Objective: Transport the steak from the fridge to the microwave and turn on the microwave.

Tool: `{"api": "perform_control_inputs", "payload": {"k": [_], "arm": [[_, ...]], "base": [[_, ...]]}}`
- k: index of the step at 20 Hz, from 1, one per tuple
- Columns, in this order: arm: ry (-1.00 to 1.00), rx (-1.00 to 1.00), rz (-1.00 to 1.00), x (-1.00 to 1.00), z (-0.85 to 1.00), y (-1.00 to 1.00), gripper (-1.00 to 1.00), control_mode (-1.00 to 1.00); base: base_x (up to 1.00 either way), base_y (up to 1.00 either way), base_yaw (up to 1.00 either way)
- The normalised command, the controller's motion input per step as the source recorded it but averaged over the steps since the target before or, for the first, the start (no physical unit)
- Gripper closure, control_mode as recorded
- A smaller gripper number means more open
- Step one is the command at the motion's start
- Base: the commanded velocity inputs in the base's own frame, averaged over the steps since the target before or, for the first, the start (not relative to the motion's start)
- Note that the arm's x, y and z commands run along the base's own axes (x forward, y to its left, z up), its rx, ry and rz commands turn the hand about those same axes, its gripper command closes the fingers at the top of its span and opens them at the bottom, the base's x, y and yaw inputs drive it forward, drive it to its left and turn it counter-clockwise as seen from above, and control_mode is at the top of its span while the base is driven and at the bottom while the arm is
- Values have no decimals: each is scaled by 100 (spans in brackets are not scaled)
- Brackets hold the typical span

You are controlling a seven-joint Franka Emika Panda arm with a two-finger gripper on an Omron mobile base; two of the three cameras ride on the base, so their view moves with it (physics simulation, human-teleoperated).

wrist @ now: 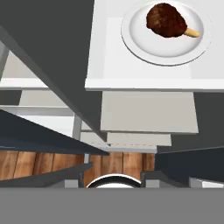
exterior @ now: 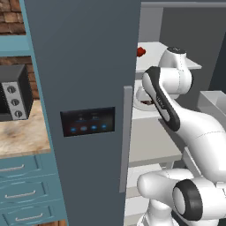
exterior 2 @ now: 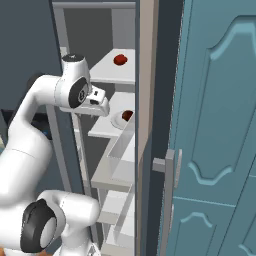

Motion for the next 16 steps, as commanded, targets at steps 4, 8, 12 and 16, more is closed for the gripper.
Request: {"api": "perform_control_inputs", "payload": {"k": [4,8,12,16], "arm": [[0,0,0,0,-5,-19,-100,-100],[-1,-4,0,0,-31,-30,-100,-100],[-3,-2,0,0,-38,-21,-100,-100],[-9,0,0,0,-38,-23,-100,-100]], "base": [[0,0,0],[0,0,0],[0,0,0],[0,0,0]]}}
